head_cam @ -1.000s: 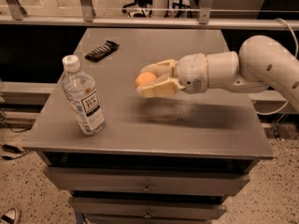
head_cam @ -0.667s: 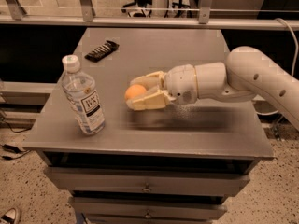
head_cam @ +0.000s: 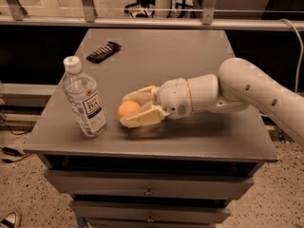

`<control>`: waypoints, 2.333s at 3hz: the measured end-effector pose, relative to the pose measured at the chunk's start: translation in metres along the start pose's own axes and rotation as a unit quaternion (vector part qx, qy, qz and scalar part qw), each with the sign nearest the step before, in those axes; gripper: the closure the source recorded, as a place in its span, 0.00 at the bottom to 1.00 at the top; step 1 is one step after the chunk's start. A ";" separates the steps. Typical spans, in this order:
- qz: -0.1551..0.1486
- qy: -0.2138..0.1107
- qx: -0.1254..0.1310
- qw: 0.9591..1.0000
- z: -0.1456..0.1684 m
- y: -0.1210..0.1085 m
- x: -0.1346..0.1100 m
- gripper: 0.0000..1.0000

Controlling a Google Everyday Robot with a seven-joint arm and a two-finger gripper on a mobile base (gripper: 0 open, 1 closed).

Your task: Move orange near blue plastic bottle

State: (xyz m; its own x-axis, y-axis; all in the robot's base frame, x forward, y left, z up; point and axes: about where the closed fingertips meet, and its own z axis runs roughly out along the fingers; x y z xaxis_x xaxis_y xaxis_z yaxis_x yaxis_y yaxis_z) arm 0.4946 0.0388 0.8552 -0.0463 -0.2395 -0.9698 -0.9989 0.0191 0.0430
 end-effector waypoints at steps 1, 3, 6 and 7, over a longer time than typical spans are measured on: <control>0.001 -0.004 -0.017 1.000 0.011 0.008 0.001 1.00; 0.006 -0.011 -0.036 0.999 0.025 0.018 0.005 0.92; 0.018 -0.018 -0.050 0.998 0.035 0.025 0.007 0.21; 0.020 -0.023 -0.055 0.998 0.039 0.027 0.005 0.00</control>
Offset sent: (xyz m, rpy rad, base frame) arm -0.0210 0.0253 -0.0120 0.0367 0.0341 0.0753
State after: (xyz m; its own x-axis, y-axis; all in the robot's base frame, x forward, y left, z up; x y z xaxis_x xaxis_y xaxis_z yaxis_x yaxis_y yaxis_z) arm 0.4681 0.0764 0.8420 -0.0889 -0.1959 -0.9766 -0.9911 -0.0797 0.1062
